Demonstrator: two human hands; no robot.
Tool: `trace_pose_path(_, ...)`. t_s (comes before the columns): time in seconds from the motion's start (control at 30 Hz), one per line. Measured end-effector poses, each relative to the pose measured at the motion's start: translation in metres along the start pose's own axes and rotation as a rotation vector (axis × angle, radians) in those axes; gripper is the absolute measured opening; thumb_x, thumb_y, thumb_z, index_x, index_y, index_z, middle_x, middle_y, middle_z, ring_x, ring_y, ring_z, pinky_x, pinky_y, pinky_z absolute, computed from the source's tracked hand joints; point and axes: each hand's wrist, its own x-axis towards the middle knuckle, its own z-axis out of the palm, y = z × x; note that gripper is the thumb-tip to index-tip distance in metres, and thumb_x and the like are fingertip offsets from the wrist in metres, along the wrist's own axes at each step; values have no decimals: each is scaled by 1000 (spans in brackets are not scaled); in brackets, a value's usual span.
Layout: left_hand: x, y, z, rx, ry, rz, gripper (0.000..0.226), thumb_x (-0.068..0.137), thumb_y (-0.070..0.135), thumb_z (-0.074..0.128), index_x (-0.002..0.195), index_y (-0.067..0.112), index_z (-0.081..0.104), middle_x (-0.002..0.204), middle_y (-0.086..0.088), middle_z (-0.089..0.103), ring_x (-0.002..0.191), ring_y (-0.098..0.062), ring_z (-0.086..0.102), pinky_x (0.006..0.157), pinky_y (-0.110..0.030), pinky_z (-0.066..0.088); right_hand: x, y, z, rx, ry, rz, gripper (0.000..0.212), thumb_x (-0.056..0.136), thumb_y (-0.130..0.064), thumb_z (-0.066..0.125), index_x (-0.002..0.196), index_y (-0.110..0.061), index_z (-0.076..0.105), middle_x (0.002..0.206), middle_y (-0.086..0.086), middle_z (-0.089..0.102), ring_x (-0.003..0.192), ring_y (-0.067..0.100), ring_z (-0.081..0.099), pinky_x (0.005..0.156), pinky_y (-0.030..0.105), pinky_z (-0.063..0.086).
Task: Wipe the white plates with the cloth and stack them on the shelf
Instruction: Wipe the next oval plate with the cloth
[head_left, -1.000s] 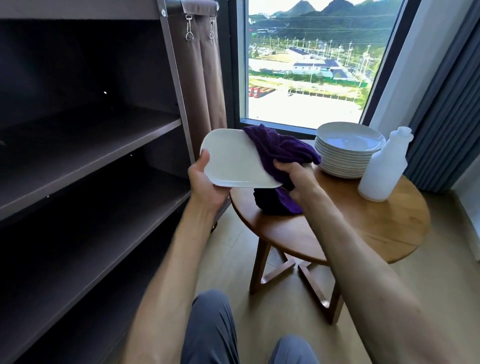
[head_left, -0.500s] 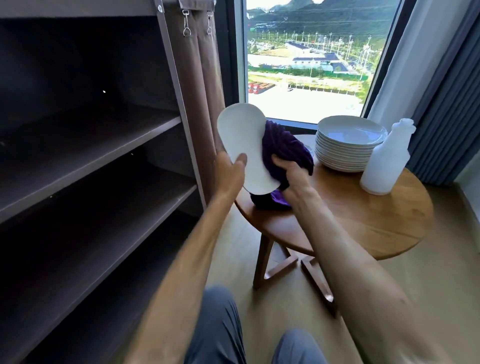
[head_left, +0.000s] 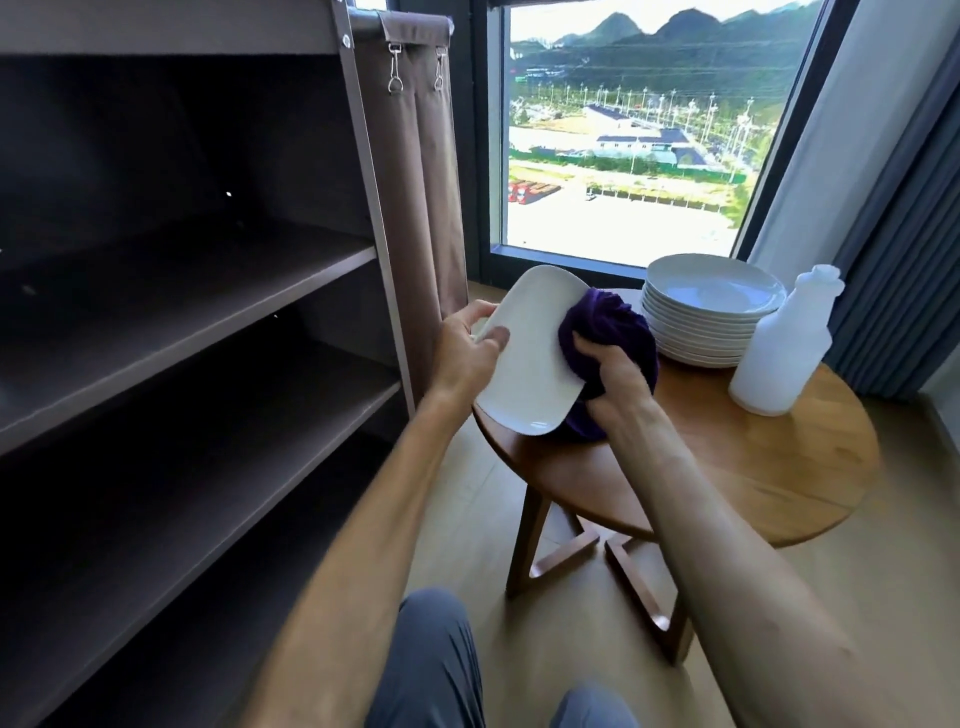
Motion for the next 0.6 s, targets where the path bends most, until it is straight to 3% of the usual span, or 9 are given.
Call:
trace_pose_path(0.13, 9, 14, -32, 180, -299, -67, 13, 95, 15, 64, 107, 18, 67, 104, -13, 68, 94, -30, 72, 68, -36, 58, 1, -15, -15, -125, -27, 24, 49, 71, -5, 81, 119, -2, 72, 107, 17, 75, 84, 31, 74, 71, 44, 61)
trace_pose_path(0.27, 23, 23, -50, 326, -560, -123, 19, 87, 23, 70, 106, 28, 72, 113, -13, 68, 100, -30, 72, 83, -45, 63, -8, -32, -12, -385, -216, 83, 27, 81, 6, 71, 107, -1, 70, 97, 19, 75, 80, 30, 74, 71, 42, 62)
trace_pose_path(0.33, 24, 29, -52, 337, -659, -119, 23, 89, 16, 69, 107, 27, 76, 113, -12, 71, 100, -30, 73, 84, -44, 63, -10, -43, -6, -602, -316, 68, 32, 80, 12, 71, 108, -4, 69, 98, 17, 75, 83, 27, 75, 71, 40, 62)
trace_pose_path(0.47, 31, 39, -49, 393, -741, -78, 26, 91, 11, 71, 112, 24, 80, 108, -7, 77, 95, -21, 74, 83, -35, 61, -6, -49, 7, -952, -446, 21, 52, 68, 3, 86, 116, -10, 69, 107, 13, 76, 102, 29, 71, 91, 44, 59)
trace_pose_path(0.53, 34, 37, -51, 375, -700, -73, 21, 89, 31, 74, 107, 23, 81, 107, -8, 77, 94, -16, 72, 91, -37, 58, -7, -46, 10, -934, -434, -14, 56, 64, 1, 87, 116, -11, 68, 107, 12, 76, 104, 28, 70, 92, 42, 58)
trace_pose_path(0.6, 37, 26, -58, 67, -525, -167, 44, 88, 54, 70, 115, 20, 77, 117, -22, 70, 95, -20, 70, 98, -45, 54, -10, -42, 10, -802, -352, -78, 50, 68, 6, 84, 111, -11, 67, 102, 11, 75, 98, 27, 71, 83, 39, 60)
